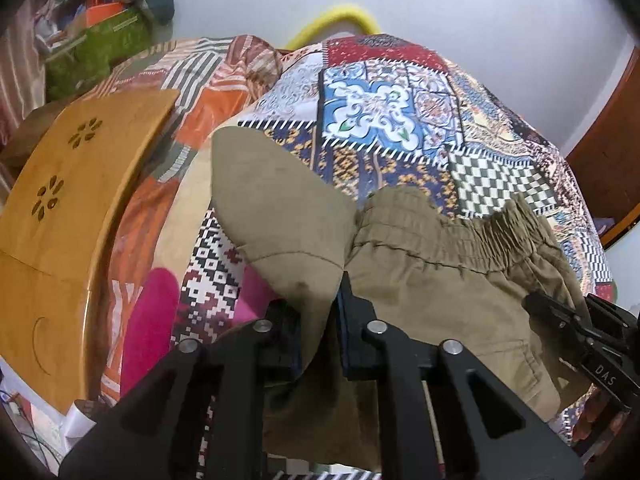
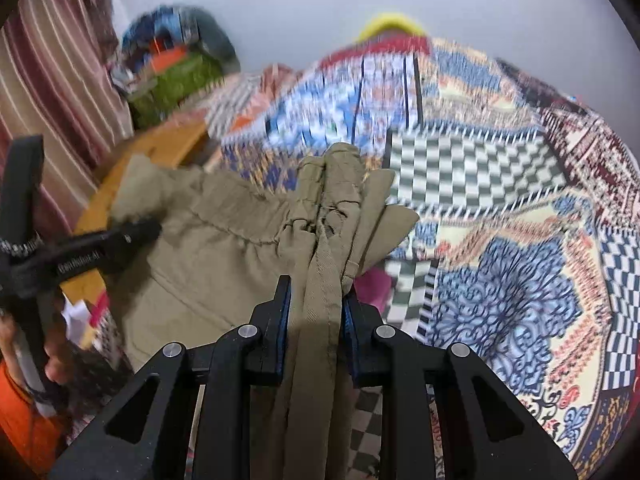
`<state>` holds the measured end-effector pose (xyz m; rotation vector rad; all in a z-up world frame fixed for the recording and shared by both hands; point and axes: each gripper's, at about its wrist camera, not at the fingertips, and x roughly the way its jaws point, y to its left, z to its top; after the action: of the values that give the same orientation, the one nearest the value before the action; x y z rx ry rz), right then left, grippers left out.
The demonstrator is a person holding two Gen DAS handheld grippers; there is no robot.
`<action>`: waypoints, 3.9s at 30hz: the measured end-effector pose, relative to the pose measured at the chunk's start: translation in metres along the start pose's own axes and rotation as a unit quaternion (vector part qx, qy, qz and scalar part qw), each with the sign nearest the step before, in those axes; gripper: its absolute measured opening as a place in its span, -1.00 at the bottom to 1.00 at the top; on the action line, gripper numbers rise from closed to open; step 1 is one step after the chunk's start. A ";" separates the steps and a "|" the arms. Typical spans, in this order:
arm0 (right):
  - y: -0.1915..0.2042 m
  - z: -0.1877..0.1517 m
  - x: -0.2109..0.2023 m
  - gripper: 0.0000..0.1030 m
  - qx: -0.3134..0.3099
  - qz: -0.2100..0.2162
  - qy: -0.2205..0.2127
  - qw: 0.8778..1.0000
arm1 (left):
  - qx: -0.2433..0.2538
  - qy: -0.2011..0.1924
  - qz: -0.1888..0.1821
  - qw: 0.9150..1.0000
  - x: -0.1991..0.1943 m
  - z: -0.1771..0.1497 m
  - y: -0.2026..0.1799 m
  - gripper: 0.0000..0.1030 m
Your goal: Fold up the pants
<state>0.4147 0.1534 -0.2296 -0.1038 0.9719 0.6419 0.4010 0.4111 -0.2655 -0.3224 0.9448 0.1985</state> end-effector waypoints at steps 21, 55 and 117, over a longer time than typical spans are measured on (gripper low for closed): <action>0.017 -0.011 -0.024 0.12 -0.088 -0.008 0.014 0.996 | -0.027 0.032 0.067 0.997 -0.012 -0.028 0.050 0.12; -0.023 0.002 -0.008 0.11 -0.037 -0.026 0.022 0.999 | -0.078 0.015 0.149 0.986 -0.015 0.007 0.069 0.21; 0.107 -0.169 -0.435 1.00 -0.098 -0.015 -0.368 0.924 | 0.051 -0.395 0.021 0.917 -0.512 -0.270 -0.167 0.99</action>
<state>0.0596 -0.0206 0.0401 -0.0455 0.1765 0.6745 -0.0466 0.1457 0.0385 -0.1006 0.1564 0.2873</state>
